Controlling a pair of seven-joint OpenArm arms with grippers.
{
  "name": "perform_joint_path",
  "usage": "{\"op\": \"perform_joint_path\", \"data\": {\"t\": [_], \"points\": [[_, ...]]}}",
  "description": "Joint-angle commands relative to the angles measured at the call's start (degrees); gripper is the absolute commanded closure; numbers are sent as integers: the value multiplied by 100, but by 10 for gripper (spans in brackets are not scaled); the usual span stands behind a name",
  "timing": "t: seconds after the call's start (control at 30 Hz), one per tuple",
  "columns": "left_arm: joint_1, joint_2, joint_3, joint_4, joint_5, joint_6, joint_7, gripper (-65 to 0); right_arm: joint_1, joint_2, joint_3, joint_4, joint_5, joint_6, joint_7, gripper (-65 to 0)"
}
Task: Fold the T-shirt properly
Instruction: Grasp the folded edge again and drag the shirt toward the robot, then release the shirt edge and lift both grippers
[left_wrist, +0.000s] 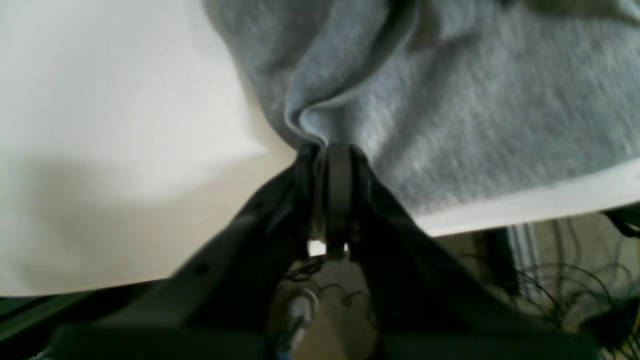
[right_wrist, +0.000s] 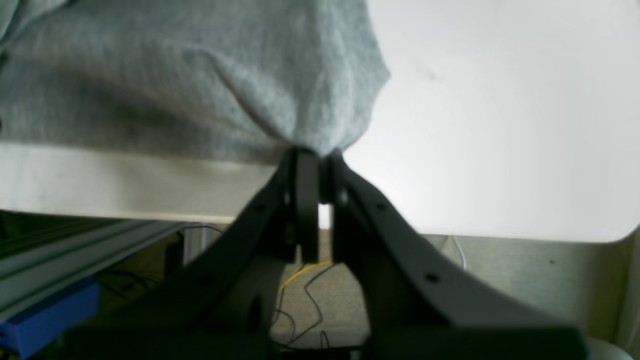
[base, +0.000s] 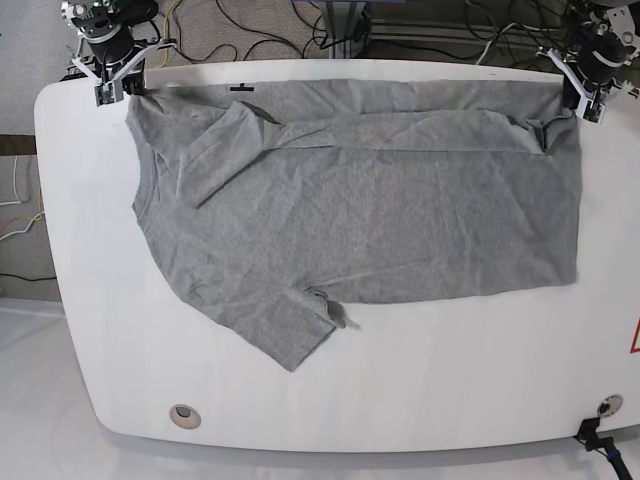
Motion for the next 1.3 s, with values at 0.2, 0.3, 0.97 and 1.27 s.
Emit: {"op": "perform_joint_path", "data": {"t": [0.2,0.3,0.97,1.27], "points": [[-138,-74,20,105,-33,36,-72,0,43,151,-7,64,49,20,124,0],[-138,-74,20,105,-33,36,-72,0,34,143,2,64,49,20,124,0],[-472,-66,-455,1116,-77,36,341,-317,236,187,28,636,761,20,-245,-240],[-1474,471,-446,1107,-68,36,710,-317,957,143,-200,627,831,20,-263,-240]]}}
